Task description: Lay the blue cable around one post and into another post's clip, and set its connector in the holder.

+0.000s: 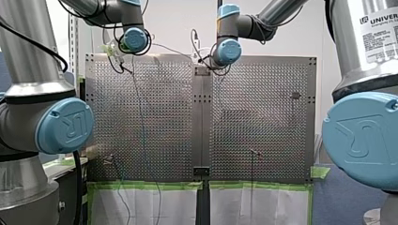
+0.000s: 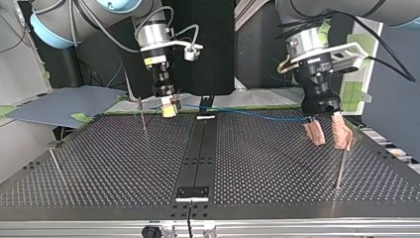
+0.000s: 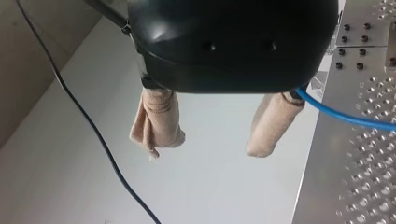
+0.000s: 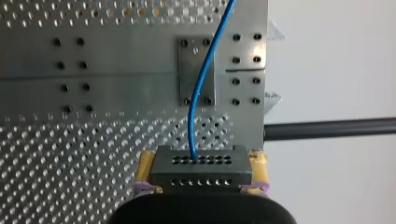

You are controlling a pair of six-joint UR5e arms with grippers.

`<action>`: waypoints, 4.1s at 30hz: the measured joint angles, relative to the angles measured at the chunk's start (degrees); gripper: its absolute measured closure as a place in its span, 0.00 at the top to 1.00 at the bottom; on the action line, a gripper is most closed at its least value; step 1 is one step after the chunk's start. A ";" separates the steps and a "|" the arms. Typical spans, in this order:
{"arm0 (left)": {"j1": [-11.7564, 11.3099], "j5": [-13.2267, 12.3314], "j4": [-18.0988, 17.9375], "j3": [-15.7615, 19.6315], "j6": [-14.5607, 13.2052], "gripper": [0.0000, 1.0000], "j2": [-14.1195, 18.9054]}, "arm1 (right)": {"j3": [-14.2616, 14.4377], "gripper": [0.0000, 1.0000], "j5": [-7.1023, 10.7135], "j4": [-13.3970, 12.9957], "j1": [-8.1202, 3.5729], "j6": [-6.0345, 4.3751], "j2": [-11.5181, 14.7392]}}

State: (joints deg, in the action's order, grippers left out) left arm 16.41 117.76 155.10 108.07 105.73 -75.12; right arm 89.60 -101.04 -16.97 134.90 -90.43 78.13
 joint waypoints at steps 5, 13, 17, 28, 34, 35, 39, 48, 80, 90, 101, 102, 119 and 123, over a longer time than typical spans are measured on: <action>-2.71 -2.72 2.69 -0.28 1.29 1.00 0.01 | -1.90 0.00 0.62 0.40 0.86 0.51 -1.98; -7.34 -7.34 7.32 -0.32 3.13 1.00 0.00 | -5.74 0.00 1.88 0.26 2.69 0.76 -5.11; -9.76 -9.77 8.36 -0.64 4.24 1.00 -0.26 | -8.14 0.00 2.12 0.64 3.64 0.87 -6.07; -16.38 -16.33 8.49 -4.36 6.84 1.00 -2.43 | -12.43 0.00 2.14 0.59 5.16 0.94 -7.25; -19.64 -17.83 8.48 -6.20 7.69 1.00 -3.24 | -13.52 0.00 1.99 0.28 5.62 0.94 -8.24; -20.33 -17.99 8.46 -6.37 7.82 1.00 -3.31 | -13.90 0.00 1.99 0.37 5.71 0.95 -8.59; -22.71 -18.89 8.00 -6.61 8.13 1.00 -3.48 | -15.38 0.00 2.08 0.66 6.05 0.97 -9.92; -28.36 -21.96 4.48 -6.61 10.31 1.00 -5.97 | -19.96 0.00 2.28 1.82 7.10 1.16 -13.19; -34.05 -34.39 1.83 -8.54 11.52 1.00 -20.50 | -22.29 0.00 -1.75 2.93 5.80 -1.63 -17.13; -32.73 -34.82 2.36 -7.47 11.76 1.00 -22.17 | -18.69 0.00 -7.41 6.21 4.16 -2.70 -18.37; -32.40 -34.58 2.50 -7.28 13.28 1.00 -22.21 | -12.25 0.00 -13.87 0.46 1.91 -8.57 -18.39; -32.39 -34.58 2.49 -7.28 13.47 1.00 -22.21 | -11.70 0.00 -14.42 -0.10 1.74 -9.11 -18.39; -31.94 -34.58 2.50 -7.21 14.11 1.00 -22.21 | -2.07 0.00 -22.55 -9.73 -2.62 -12.34 -18.62; -31.88 -34.58 2.49 -7.24 14.10 1.00 -22.21 | 0.25 0.00 -23.00 -12.04 -3.70 -12.15 -18.97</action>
State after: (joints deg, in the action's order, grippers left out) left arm -15.48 83.18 157.59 100.83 119.83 -97.32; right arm 89.86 -124.04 -29.01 131.20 -102.58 59.15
